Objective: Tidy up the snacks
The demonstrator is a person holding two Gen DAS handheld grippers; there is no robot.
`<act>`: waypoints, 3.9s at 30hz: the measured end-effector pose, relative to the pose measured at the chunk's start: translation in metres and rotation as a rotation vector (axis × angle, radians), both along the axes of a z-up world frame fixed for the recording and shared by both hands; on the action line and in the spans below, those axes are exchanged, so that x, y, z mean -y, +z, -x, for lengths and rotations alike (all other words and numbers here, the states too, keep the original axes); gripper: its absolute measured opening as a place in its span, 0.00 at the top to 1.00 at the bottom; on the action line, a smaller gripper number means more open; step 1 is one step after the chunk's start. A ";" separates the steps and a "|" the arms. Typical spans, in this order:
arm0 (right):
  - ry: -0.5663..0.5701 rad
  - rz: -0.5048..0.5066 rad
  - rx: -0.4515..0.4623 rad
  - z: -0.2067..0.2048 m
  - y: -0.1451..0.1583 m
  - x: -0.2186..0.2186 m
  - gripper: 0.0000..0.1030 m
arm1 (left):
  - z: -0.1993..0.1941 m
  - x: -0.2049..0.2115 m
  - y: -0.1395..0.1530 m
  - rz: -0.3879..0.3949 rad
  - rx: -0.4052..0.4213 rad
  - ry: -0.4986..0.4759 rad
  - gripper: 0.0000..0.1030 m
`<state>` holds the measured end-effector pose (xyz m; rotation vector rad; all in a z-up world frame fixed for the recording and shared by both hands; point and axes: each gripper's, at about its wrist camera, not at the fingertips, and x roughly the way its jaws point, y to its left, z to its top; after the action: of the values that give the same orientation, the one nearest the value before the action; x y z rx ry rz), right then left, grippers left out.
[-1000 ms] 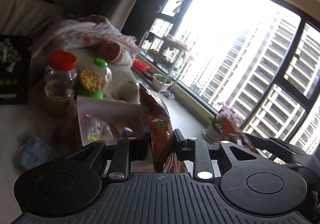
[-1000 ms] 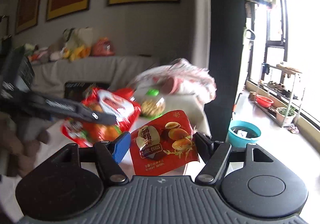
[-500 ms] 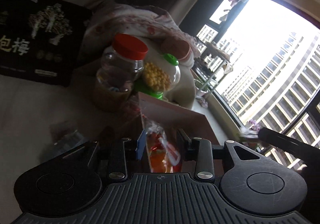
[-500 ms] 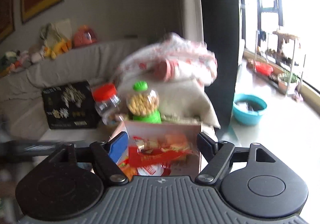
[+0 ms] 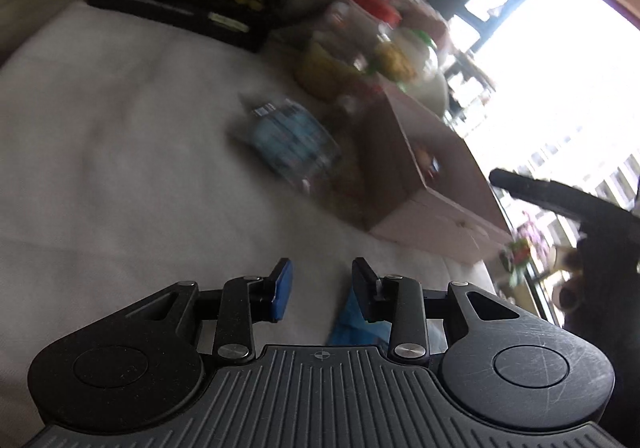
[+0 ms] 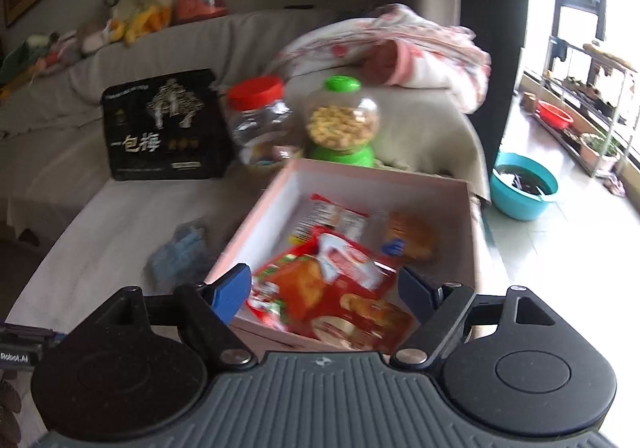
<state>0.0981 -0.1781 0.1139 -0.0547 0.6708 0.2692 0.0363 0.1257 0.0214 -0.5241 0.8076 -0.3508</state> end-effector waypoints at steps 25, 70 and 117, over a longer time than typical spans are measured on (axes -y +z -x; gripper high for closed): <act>0.108 0.265 -0.084 -0.121 -0.007 -0.146 0.78 | -0.008 -0.065 -0.004 0.108 0.075 0.149 0.64; 0.303 -0.175 -0.577 -0.051 -0.058 -0.139 0.64 | 0.003 -0.063 -0.006 -0.059 0.020 0.190 0.65; -0.007 -0.177 -0.200 0.145 -0.053 0.078 0.33 | 0.064 0.087 0.009 -0.178 0.006 -0.463 0.65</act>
<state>-0.0470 -0.2561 0.0604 0.1460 0.8432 0.3290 -0.0273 0.0389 0.0302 -0.1638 0.9428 -0.6979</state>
